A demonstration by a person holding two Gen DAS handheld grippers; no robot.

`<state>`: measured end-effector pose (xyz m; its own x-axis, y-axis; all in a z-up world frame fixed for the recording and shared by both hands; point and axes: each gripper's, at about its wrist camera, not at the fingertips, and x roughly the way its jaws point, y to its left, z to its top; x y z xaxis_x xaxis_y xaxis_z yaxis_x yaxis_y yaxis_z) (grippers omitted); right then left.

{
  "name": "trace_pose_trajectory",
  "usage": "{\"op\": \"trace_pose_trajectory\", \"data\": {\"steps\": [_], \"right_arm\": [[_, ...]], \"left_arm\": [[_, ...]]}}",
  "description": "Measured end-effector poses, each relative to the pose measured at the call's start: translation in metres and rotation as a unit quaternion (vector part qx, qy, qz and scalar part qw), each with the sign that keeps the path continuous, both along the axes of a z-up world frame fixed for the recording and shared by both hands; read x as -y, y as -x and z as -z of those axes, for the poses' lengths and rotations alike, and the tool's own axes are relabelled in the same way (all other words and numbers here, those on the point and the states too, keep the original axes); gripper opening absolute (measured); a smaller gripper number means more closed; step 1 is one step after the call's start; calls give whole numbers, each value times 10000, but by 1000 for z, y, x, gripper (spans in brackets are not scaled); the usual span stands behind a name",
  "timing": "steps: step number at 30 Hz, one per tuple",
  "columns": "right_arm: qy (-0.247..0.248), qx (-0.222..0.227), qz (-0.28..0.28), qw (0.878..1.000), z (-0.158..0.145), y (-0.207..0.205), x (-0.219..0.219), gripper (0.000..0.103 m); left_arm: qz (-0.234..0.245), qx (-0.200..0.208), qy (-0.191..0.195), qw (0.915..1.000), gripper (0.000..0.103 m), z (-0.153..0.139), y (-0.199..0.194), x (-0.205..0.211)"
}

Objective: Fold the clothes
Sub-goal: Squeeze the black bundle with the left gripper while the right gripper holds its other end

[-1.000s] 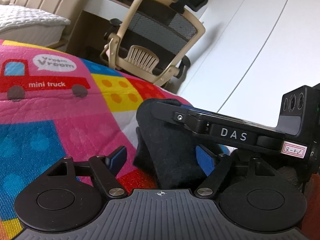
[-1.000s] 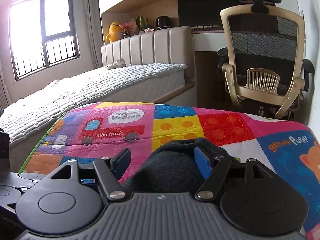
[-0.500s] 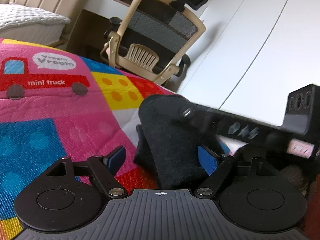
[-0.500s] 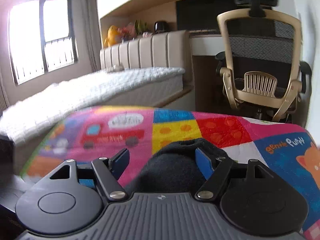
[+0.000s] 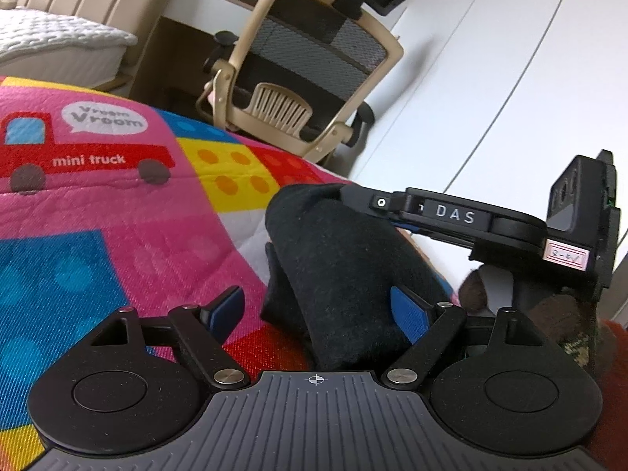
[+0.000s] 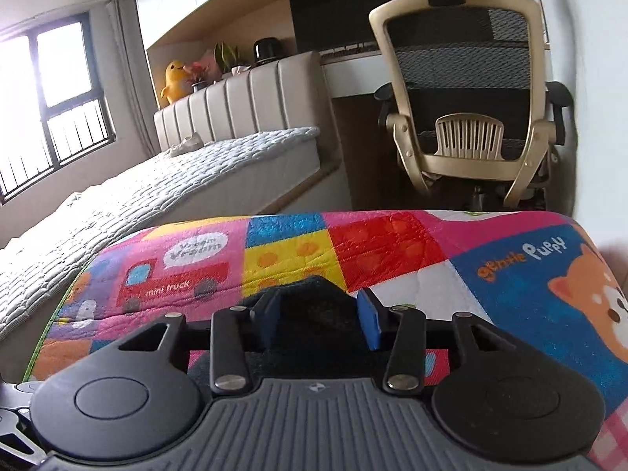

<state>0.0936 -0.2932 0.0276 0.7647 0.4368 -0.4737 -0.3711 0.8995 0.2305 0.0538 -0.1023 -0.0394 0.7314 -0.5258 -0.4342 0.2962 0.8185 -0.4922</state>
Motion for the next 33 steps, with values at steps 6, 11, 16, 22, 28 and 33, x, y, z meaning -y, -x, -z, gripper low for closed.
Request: {"op": "trace_pose_trajectory", "data": {"steps": [6,11,16,22,28,33], "right_arm": [[-100,25,-17,9999,-3,5,9,50],[-367,-56,181,9991,-6,19,29,67],[-1139,-592,266,9914,9,33,61,72],[-1788,-919,264,9792,28,35,73,75],[-1927,-1026,-46,9759,37,38,63,77],[-1890,-1016,-47,9767,40,39,60,76]], "left_arm": [[6,-17,-24,10000,90,0,0,1],[16,-38,-29,10000,92,0,0,1],[25,-56,-33,10000,93,1,-1,1],[26,-81,-34,10000,94,1,-1,1],[21,-99,-15,9999,95,3,-3,0],[16,-124,-14,9999,95,3,-3,0]]}}
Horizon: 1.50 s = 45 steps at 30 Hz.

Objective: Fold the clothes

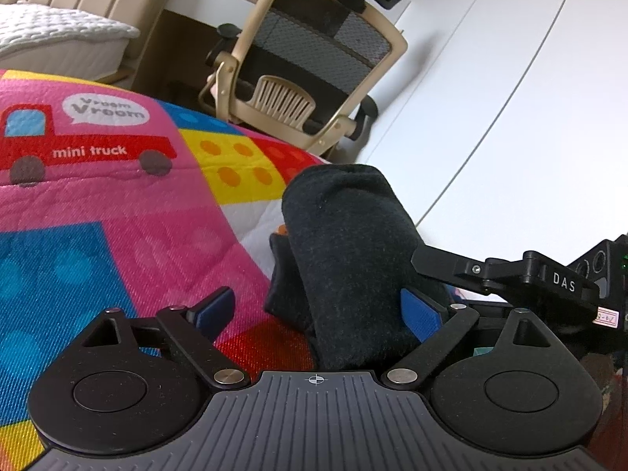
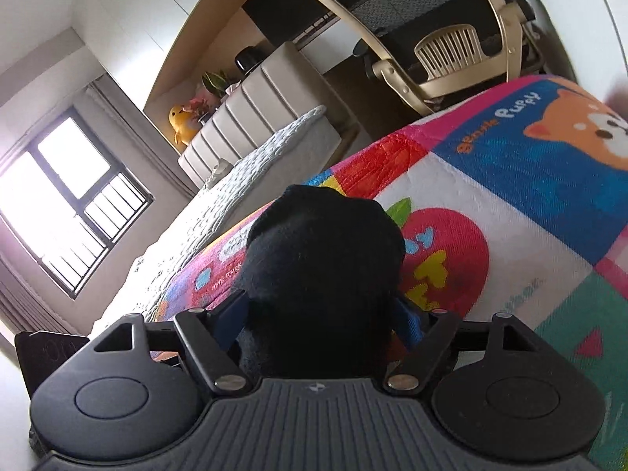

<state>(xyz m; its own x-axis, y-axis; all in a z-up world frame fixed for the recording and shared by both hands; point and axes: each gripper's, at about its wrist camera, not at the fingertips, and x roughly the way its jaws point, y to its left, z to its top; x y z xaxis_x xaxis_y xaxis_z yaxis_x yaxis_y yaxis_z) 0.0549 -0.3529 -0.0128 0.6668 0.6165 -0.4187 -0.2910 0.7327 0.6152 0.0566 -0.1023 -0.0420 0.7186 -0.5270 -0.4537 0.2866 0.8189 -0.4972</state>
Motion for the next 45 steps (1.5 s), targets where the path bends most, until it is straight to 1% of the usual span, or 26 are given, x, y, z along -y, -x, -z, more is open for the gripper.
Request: {"op": "trace_pose_trajectory", "data": {"steps": [1,4,7,9,11,13,14,16,18,21,22,24,25,26,28,30,32,36,38,40,43,45], "right_arm": [[53,36,-16,10000,0,1,-1,74],[141,121,-57,9998,-1,1,-5,74],[206,225,-82,9995,-1,3,-6,74],[350,417,-103,9985,-1,8,-10,75],[504,608,-113,9968,0,13,-14,76],[643,747,-125,9951,-3,18,-17,76],[708,809,-121,9941,-4,20,-19,76],[829,926,-88,9922,-7,25,-20,76],[910,1030,-48,9905,-10,30,-20,76],[906,1128,5,9895,-13,36,-17,76],[873,1138,24,9897,-13,38,-14,76],[752,1080,89,9913,-13,39,-8,81],[680,1017,120,9924,-12,39,-4,85],[602,944,142,9936,-11,39,-1,85],[454,801,171,9956,-8,38,5,87],[356,694,160,9968,-6,38,6,91],[321,654,145,9972,-5,39,6,100],[273,564,38,9980,-3,39,2,100],[305,517,40,9982,-1,38,0,100],[260,511,53,9983,0,37,1,100],[136,412,64,9990,2,35,4,100],[69,315,71,9995,4,33,5,100]], "left_arm": [[-8,2,7,10000,95,0,0,0],[-34,10,29,10000,94,-1,1,-2],[-73,45,209,9997,87,-8,3,-11],[-190,57,445,9988,86,-19,5,-22],[-259,126,475,9985,83,-35,2,-27],[-176,251,210,9993,78,-52,-4,-18],[-100,318,-50,9994,76,-60,-9,-8],[59,417,-535,9977,75,-72,-20,14],[255,409,-958,9942,75,-76,-38,41],[279,272,-1505,9878,76,-69,-61,70],[270,249,-1652,9856,76,-65,-65,74],[260,276,-1758,9837,77,-61,-65,74],[255,290,-1811,9827,76,-59,-65,73],[248,302,-1861,9817,75,-58,-65,73],[174,286,-1830,9825,74,-58,-62,64],[42,234,-1814,9831,75,-57,-59,54],[-129,158,-1766,9841,76,-57,-58,45],[-394,57,-1616,9861,82,-54,-57,30],[-420,-22,-1422,9889,85,-48,-59,26],[-456,-88,-1180,9919,86,-42,-59,24],[-528,-143,-932,9941,86,-42,-57,19],[-588,-342,-696,9953,87,-46,-58,14]]}}
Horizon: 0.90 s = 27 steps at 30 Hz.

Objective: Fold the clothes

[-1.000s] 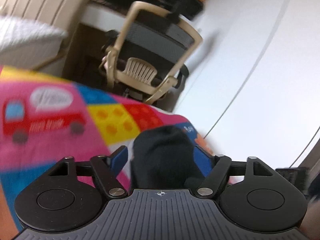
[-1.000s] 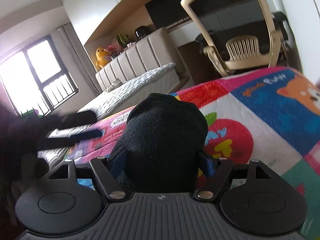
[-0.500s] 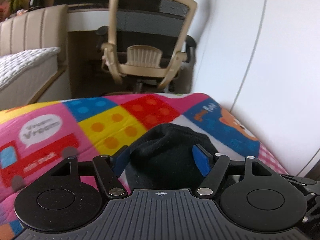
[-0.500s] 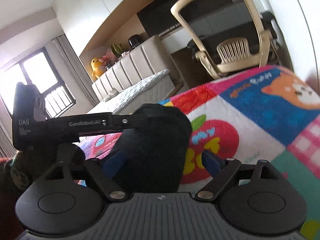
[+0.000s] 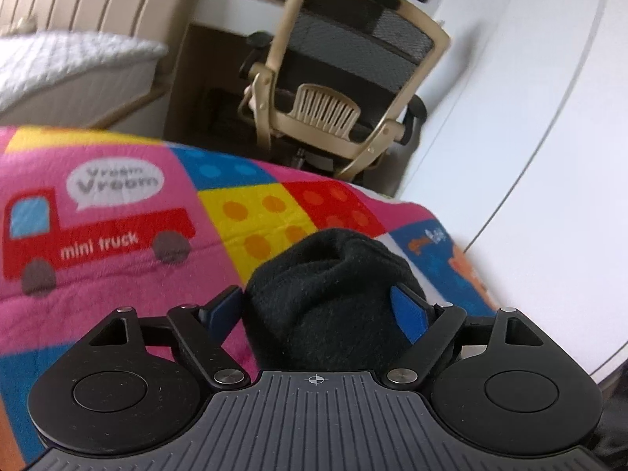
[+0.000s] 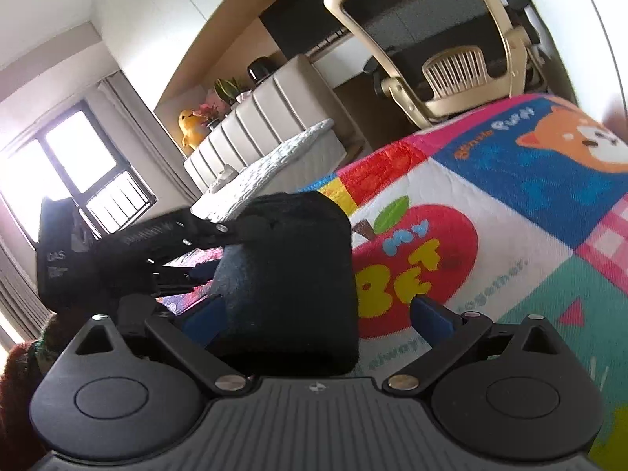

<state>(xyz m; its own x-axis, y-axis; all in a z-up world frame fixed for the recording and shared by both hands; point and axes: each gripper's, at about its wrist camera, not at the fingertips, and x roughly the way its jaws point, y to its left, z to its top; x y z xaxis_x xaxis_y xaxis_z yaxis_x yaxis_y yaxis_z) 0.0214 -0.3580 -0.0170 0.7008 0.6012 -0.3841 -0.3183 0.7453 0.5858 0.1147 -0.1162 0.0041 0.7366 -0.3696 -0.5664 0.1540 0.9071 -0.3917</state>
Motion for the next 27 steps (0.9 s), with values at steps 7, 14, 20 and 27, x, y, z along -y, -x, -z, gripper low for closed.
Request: {"op": "trace_pose_trajectory", "data": {"steps": [7,14,20,27], "right_arm": [[8,-83,-18,10000,2,-1,-2,101],[-70,-82,111,9999,2,-1,1,102],[-142,-1,178,9997,0,0,4,103],[-128,-58,131,9998,2,-1,2,103]], "left_arm": [[37,-364,-84,9993,94,-6,1,8],[325,-172,30,9993,75,-4,-8,25],[624,17,263,9977,60,-14,-6,30],[184,-152,821,9963,59,-4,-3,-9]]}}
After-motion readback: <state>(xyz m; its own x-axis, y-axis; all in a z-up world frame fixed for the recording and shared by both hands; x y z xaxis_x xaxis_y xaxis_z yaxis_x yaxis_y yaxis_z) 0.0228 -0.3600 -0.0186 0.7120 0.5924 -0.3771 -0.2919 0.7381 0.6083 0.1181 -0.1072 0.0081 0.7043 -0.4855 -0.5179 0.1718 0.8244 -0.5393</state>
